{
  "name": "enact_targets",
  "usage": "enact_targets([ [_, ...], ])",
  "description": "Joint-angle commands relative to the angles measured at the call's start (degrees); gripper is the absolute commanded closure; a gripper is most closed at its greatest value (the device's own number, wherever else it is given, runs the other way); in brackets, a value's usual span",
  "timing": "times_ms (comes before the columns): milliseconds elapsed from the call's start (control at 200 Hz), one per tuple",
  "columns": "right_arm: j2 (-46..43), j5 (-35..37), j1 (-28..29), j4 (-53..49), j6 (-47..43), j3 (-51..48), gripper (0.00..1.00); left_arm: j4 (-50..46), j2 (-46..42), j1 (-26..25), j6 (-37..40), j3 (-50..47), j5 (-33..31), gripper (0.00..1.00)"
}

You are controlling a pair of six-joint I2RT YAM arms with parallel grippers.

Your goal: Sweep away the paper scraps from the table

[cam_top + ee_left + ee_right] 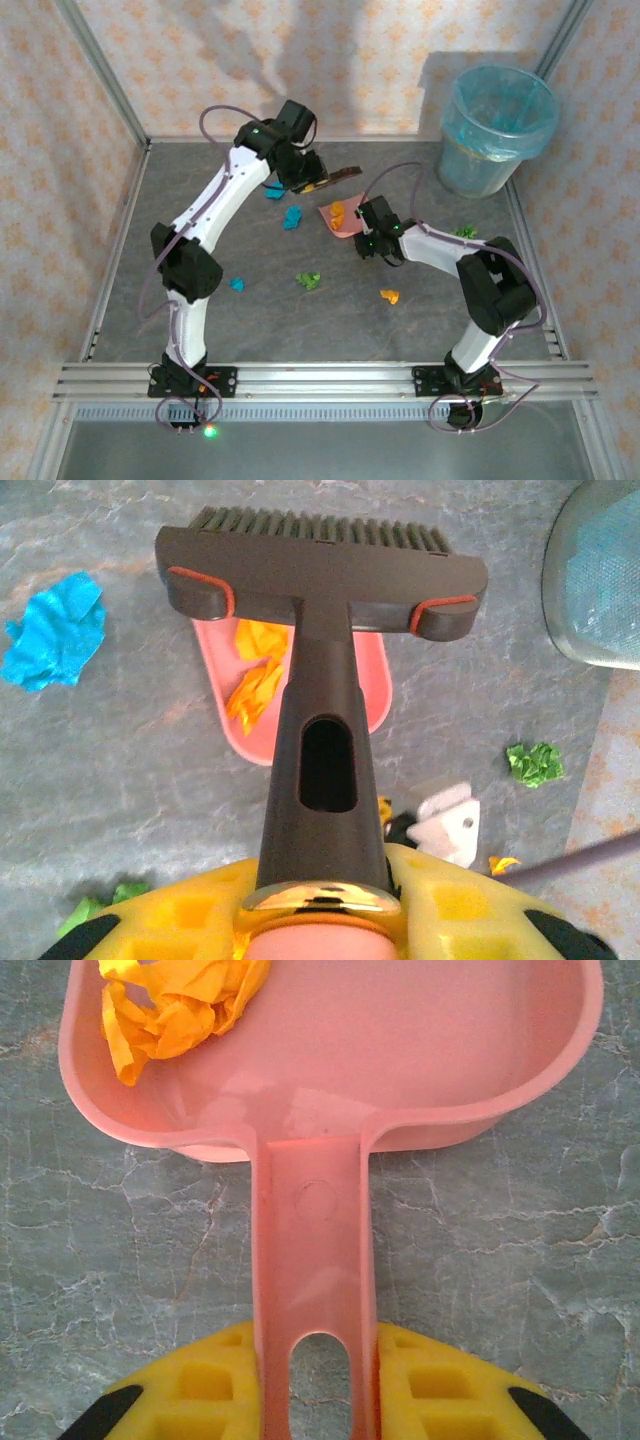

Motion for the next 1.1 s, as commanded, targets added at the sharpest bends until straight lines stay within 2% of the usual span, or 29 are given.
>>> enact_targets([
  [0,-1.6,0.9,-0.5,0.9,-0.7,-1.3,1.00,-1.1,3.5,0.1,1.7,2.4,1.1,1.00],
  [260,-1.3,0.6,-0.4,0.9,-0.8,-1.1,1.00,-0.2,5.6,-0.4,0.5,1.9,2.8,1.00],
  [631,-1.8,1.2,-0.5,2.2,-0.5,-1.8,1.00,8.4,-6.4,-2.6,-2.0,-16.0,5.3,1.00],
  [776,-2.3,1.4,-0.5,3.8,-0.7,-2.8,1.00,10.4,-11.4,-2.4,-2.6,-21.6,3.7,1.00],
  [926,-3.4,0.8,-0.5,5.8,-0.7,-4.1,1.00,10.6,-12.7,-2.1,-3.0,-21.6,4.0,1.00],
  [1096,-6.3,0.5,-0.4,8.7,-0.9,-6.4,1.00,5.4,-12.2,-1.5,-1.0,-15.5,1.4,1.00],
])
